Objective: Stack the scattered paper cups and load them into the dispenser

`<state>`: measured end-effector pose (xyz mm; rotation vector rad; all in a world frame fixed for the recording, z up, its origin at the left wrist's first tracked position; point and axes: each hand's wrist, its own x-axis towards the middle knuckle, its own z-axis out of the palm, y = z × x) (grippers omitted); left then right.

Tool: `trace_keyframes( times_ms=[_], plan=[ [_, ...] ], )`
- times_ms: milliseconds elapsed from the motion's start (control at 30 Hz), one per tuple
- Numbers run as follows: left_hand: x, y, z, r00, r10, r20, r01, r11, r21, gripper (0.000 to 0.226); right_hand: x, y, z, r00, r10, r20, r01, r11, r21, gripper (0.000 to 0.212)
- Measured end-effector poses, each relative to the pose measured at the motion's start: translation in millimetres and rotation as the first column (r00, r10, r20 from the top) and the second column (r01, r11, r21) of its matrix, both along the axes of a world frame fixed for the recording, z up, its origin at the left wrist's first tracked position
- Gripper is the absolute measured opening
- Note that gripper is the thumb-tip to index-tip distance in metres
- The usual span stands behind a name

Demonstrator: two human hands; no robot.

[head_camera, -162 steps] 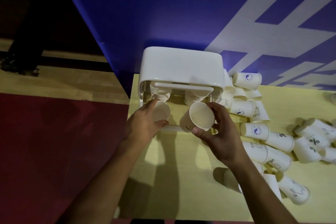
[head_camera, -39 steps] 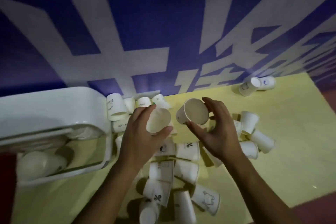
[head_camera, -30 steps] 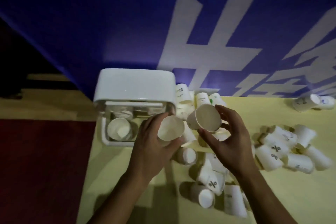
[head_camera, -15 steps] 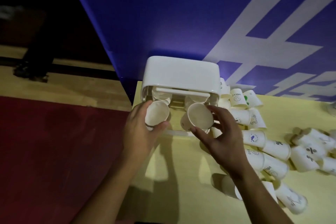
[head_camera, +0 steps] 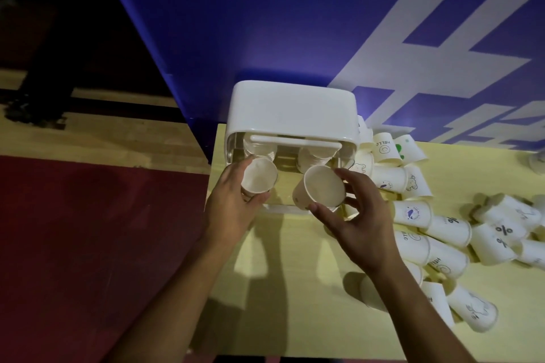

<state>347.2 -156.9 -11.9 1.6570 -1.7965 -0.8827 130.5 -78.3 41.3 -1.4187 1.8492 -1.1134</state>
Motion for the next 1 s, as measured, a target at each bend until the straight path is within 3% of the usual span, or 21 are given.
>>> trace_keyframes(
  times_ms=[200, 400, 500, 700, 833, 900, 1000],
  plan=[
    [1.2, 3.7, -18.6, 0.999, -0.023, 0.029, 0.022, 0.999, 0.026, 0.071, 9.6, -4.0, -8.6, 1.0, 0.021, -0.023, -0.021, 1.0, -0.019, 0.064],
    [-1.1, 0.2, -35.7, 0.999, 0.033, -0.008, -0.032, 0.993, 0.115, 0.082, 35.3, -22.0, 0.6, 0.996, 0.084, 0.019, -0.082, 0.993, -0.079, 0.063],
    [1.1, 0.5, -33.6, 1.0, -0.026, -0.011, 0.028, 0.988, 0.149, 0.081, 50.9, -36.3, -4.2, 0.992, 0.124, 0.002, -0.123, 0.987, -0.103, 0.063],
    [19.0, 3.4, -39.3, 0.995, -0.05, -0.086, 0.066, 0.976, 0.205, 0.088, 68.2, -53.8, -46.2, 0.984, 0.161, -0.078, -0.16, 0.987, 0.028, 0.073],
    [24.4, 2.8, -27.1, 0.977, 0.034, -0.212, 0.015, 0.974, 0.225, 0.064, 71.9, -58.0, -64.4, 0.981, 0.171, -0.089, -0.158, 0.978, 0.133, 0.075],
    [21.7, -1.2, -23.2, 0.98, 0.035, -0.195, 0.007, 0.978, 0.21, 0.049, 71.9, -58.9, -70.7, 0.984, 0.167, -0.066, -0.154, 0.974, 0.163, 0.071],
    [18.1, -6.4, -24.3, 0.99, -0.005, -0.139, 0.033, 0.979, 0.202, 0.043, 71.9, -59.1, -77.3, 0.983, 0.18, -0.039, -0.169, 0.965, 0.2, 0.068]
  ],
)
